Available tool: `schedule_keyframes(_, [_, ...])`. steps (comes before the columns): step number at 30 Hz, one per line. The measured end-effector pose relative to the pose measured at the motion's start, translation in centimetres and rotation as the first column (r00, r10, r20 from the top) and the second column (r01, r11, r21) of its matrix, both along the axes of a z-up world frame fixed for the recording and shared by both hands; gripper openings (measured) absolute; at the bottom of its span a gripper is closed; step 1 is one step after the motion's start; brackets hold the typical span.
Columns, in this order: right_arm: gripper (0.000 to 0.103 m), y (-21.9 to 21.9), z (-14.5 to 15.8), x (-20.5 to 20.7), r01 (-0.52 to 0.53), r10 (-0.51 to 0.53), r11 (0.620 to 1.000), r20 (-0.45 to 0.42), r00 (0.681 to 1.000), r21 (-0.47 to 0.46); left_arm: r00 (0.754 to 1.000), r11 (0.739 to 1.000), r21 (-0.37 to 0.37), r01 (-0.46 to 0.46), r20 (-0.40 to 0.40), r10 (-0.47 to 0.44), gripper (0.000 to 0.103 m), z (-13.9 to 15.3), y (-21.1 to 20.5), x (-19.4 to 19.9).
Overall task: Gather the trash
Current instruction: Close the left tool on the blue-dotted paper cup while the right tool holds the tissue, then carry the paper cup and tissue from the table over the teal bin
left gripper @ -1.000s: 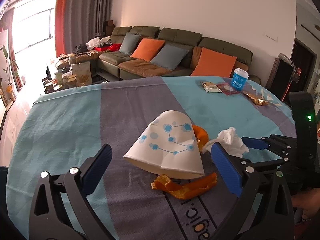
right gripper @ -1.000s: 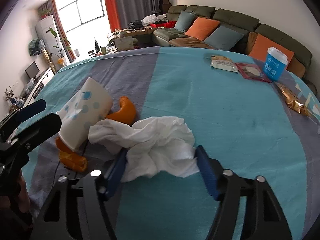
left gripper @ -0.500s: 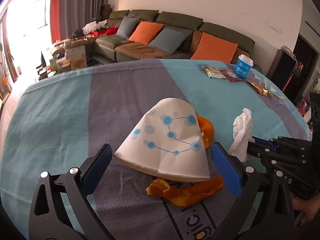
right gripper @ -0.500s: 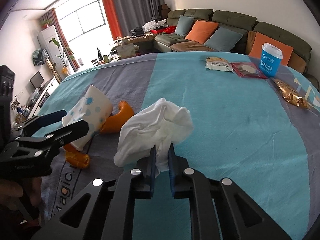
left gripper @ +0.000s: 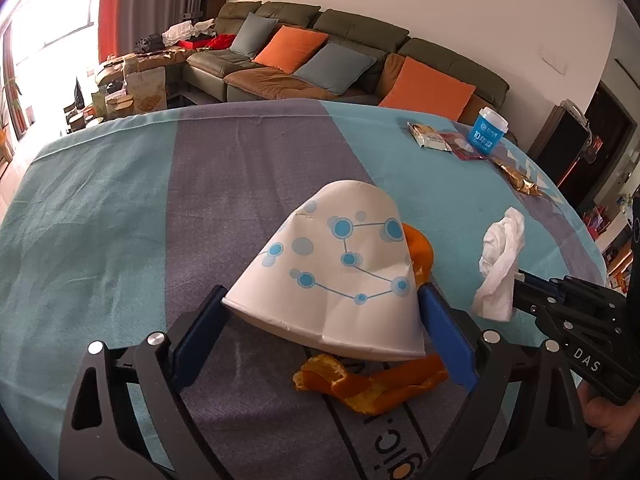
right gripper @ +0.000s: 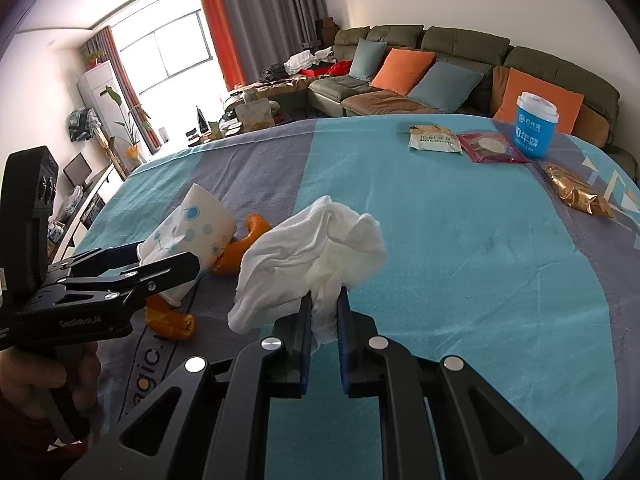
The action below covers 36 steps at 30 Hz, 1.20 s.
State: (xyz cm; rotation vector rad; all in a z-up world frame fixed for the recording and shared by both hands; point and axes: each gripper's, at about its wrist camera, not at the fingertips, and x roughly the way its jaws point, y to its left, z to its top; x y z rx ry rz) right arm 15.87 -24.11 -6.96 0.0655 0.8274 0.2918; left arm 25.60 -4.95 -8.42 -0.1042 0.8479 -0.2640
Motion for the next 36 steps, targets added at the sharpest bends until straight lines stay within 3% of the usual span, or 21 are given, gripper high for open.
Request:
schedule_keyframes(9, [0.01, 0.0, 0.7, -0.2, 0.003, -0.003, 1.0, 0.023, 1.0, -0.001, 0.999, 0.999, -0.036, -0.016, 0.051, 0.017, 0.092, 1.1, 0.7, -0.9])
schedule_keyframes(23, [0.01, 2.2, 3.7, -0.6, -0.04, 0.041, 0.999, 0.103, 0.994, -0.012, 0.982, 0.995, -0.075, -0.071, 0.172, 0.083, 0.091, 5.3, 3.9, -3.5])
schedule_keyframes(29, [0.01, 4.3, 5.2, -1.5, -0.091, 0.093, 0.996, 0.141, 0.986, -0.021, 0.961, 0.989, -0.08, -0.121, 0.241, 0.137, 0.091, 7.7, 6.5, -6.4])
schedule_keyframes(36, [0.01, 8.0, 7.2, -2.3, -0.174, 0.178, 0.984, 0.187, 0.966, -0.035, 0.917, 0.976, -0.056, -0.212, 0.334, 0.219, 0.091, 10.7, 10.5, -11.3])
